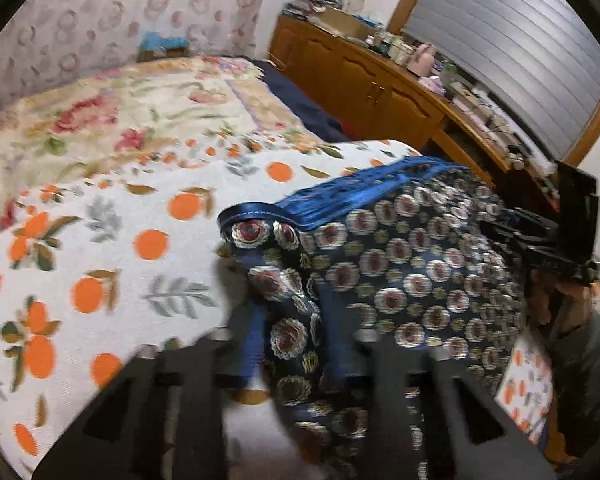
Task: Fold small clothes
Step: 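Grasp the folded robe's blue-piped edge with both grippers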
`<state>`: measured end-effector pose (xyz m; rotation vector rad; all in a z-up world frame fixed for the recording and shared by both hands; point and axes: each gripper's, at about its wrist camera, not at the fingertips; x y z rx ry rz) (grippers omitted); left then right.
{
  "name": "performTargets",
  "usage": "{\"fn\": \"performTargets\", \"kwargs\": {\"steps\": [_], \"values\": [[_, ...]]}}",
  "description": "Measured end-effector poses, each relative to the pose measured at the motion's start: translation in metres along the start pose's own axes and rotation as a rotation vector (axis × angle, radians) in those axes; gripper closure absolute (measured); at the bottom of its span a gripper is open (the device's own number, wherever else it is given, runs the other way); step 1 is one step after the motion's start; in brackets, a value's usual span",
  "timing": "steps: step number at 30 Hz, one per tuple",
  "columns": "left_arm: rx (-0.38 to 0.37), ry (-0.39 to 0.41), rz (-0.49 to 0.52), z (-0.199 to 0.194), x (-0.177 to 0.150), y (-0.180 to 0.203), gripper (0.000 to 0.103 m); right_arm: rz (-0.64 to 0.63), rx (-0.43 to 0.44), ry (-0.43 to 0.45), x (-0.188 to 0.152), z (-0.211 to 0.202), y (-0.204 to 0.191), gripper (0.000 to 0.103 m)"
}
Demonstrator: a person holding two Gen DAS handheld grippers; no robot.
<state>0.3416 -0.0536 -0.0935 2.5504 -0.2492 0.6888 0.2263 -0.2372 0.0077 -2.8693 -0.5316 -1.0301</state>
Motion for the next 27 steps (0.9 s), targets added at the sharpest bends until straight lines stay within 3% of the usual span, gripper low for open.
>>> {"fn": "performTargets", "kwargs": {"steps": [2, 8, 12, 16, 27], "values": [[-0.011, 0.003, 0.001, -0.001, 0.000, 0.002, 0.094, 0.011, 0.020, 0.003, 0.001, 0.000, 0.003, 0.042], [-0.032, 0.115, 0.019, -0.041, -0.002, 0.008, 0.096, 0.028, 0.038, -0.001, 0.003, 0.000, 0.007, 0.042], [0.015, 0.182, 0.027, -0.071, 0.000, 0.001, 0.097, 0.005, 0.025, 0.035, 0.011, -0.010, -0.004, 0.042], [0.091, 0.190, 0.028, -0.082, 0.000, -0.017, 0.097, -0.017, 0.046, 0.051, 0.020, -0.011, -0.013, 0.042], [0.138, 0.176, 0.017, -0.069, -0.012, -0.029, 0.096, 0.002, 0.111, -0.034, 0.034, 0.040, -0.010, 0.042]]}}
Point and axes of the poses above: each gripper's, at about its wrist camera, not at the fingertips, and z roughly the way its jaws point, y to its right, x to its top, and after that the axes turned 7 degrees about -z, right-handed
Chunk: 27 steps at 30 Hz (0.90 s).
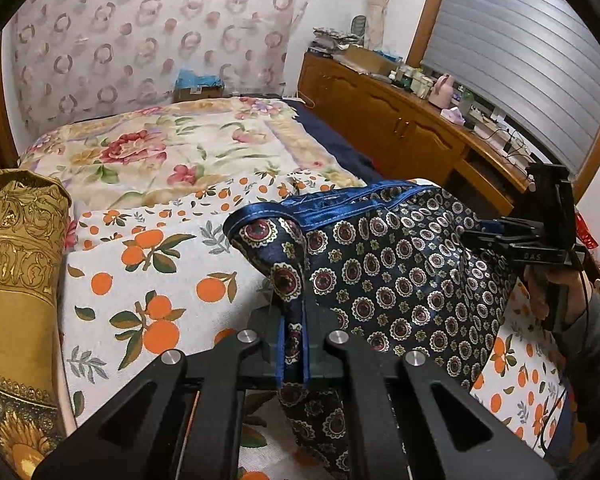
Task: Fold small clothes
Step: 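Grasp the folded robe's blue-piped edge with both grippers, then lift the folded robe with both grippers and carry it beside the yellow plush toy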
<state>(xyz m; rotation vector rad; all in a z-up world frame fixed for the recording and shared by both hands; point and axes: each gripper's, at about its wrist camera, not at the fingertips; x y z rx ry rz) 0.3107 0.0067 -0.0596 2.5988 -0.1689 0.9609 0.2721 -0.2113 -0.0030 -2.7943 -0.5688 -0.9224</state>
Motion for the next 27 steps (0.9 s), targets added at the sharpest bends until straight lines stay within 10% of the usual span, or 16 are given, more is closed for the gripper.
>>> {"fn": "performTargets", "kwargs": {"steps": [8, 16, 27], "values": [[0.002, -0.010, -0.005, 0.007, -0.002, -0.003, 0.096, -0.009, 0.004, -0.022, 0.010, 0.009, -0.002, 0.042], [0.004, -0.034, 0.001, 0.018, -0.005, -0.003, 0.096, -0.070, 0.058, -0.030, 0.009, 0.011, -0.013, 0.087], [-0.030, 0.051, 0.014, -0.023, -0.006, 0.008, 0.096, -0.065, 0.029, 0.063, 0.005, -0.020, -0.022, 0.098]]}}
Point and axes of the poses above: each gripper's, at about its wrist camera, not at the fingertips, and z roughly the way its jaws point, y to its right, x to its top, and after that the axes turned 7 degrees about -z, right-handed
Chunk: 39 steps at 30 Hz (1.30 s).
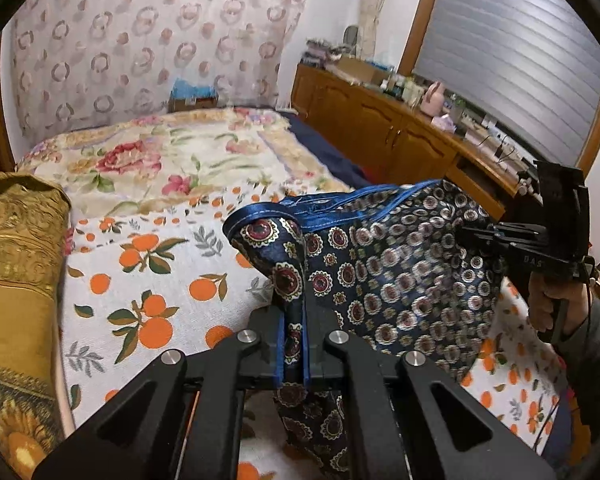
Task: Fold small clothes
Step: 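Lift the folded robe with both grippers and carry it beside the yellow plush toy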
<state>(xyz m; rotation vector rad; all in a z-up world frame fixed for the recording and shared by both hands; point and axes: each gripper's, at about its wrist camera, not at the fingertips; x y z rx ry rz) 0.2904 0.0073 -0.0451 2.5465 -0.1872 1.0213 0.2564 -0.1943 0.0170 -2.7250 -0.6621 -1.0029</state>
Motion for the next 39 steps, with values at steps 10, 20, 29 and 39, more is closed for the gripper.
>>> {"fn": "performTargets", "kwargs": {"steps": [10, 20, 29, 39], "values": [[0.017, 0.104, 0.009, -0.058, -0.001, -0.003, 0.097, -0.135, -0.032, -0.013, 0.022, -0.034, -0.045, 0.099], [0.092, 0.032, -0.062, -0.045, -0.029, -0.047, 0.097, -0.194, -0.028, -0.131, 0.012, 0.036, -0.054, 0.098], [0.119, -0.011, -0.082, -0.026, -0.040, -0.056, 0.097, -0.180, -0.090, -0.245, 0.026, 0.110, -0.029, 0.050], [0.109, -0.032, -0.091, -0.018, -0.041, -0.061, 0.097, -0.176, 0.039, -0.034, 0.031, 0.123, -0.024, 0.058]]}}
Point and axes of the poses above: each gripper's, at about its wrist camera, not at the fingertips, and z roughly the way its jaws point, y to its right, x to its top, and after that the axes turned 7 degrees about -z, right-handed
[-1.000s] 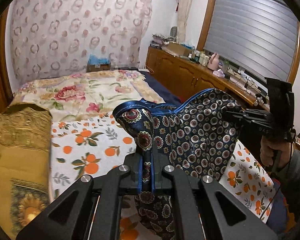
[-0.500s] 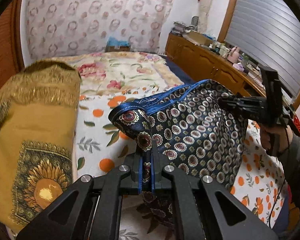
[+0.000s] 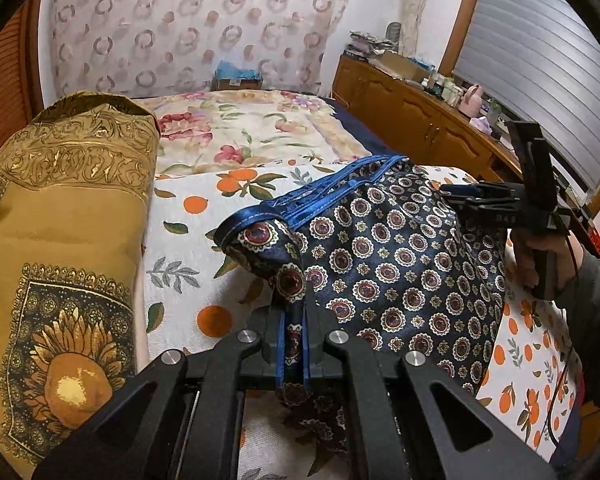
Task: Fold small clothes
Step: 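Lift the folded robe with both grippers and carry it beside the yellow plush toy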
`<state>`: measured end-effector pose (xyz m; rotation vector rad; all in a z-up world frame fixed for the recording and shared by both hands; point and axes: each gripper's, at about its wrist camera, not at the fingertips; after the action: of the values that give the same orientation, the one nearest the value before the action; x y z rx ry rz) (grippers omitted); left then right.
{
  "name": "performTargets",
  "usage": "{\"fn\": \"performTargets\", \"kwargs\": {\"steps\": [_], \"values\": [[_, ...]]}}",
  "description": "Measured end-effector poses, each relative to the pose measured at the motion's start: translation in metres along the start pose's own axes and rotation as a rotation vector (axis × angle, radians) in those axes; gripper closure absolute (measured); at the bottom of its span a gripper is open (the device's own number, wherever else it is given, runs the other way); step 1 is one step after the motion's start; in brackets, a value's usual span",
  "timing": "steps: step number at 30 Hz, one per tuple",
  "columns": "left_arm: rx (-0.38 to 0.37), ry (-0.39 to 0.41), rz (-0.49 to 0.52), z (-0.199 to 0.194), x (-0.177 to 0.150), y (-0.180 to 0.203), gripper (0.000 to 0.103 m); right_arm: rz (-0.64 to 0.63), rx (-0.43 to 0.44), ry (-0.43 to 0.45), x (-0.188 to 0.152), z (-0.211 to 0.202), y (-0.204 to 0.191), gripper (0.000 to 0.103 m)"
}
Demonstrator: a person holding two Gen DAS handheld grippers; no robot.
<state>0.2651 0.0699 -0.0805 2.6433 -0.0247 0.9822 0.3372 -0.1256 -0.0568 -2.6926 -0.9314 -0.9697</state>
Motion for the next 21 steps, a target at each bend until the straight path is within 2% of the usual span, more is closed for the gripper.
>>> {"fn": "performTargets", "kwargs": {"steps": [1, 2, 3, 5, 7, 10, 16, 21], "values": [[-0.002, 0.001, 0.001, 0.000, 0.000, 0.001, 0.097, -0.006, 0.017, 0.001, -0.001, -0.002, -0.002, 0.067], [-0.004, 0.001, 0.002, 0.000, 0.002, -0.001, 0.097, -0.010, 0.030, -0.002, -0.002, -0.002, -0.001, 0.070], [-0.005, 0.002, 0.003, 0.000, 0.003, -0.001, 0.097, -0.006, 0.038, 0.001, -0.002, -0.002, -0.002, 0.080], [-0.013, 0.004, 0.002, -0.001, 0.002, -0.001, 0.097, -0.016, 0.077, -0.003, -0.005, -0.006, -0.002, 0.092], [-0.021, 0.007, 0.001, -0.002, 0.002, -0.001, 0.097, -0.030, 0.092, -0.008, -0.004, -0.007, -0.003, 0.097], [-0.050, 0.042, -0.008, -0.013, 0.003, 0.001, 0.097, -0.043, 0.067, 0.025, -0.006, -0.020, -0.006, 0.099], [-0.113, 0.154, 0.010, -0.055, 0.008, 0.019, 0.097, -0.080, -0.036, 0.203, -0.006, -0.069, -0.018, 0.100], [-0.118, 0.241, 0.014, -0.090, 0.015, 0.020, 0.097, -0.125, -0.064, 0.307, 0.008, -0.109, -0.034, 0.100]]}}
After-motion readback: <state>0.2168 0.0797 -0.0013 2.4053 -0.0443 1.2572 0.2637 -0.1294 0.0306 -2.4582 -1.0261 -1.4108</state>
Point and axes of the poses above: each gripper's, at about its wrist camera, not at the fingertips, and z roughly the way its jaws point, y to its right, x to its top, and after that the axes turned 7 degrees about -z, right-handed
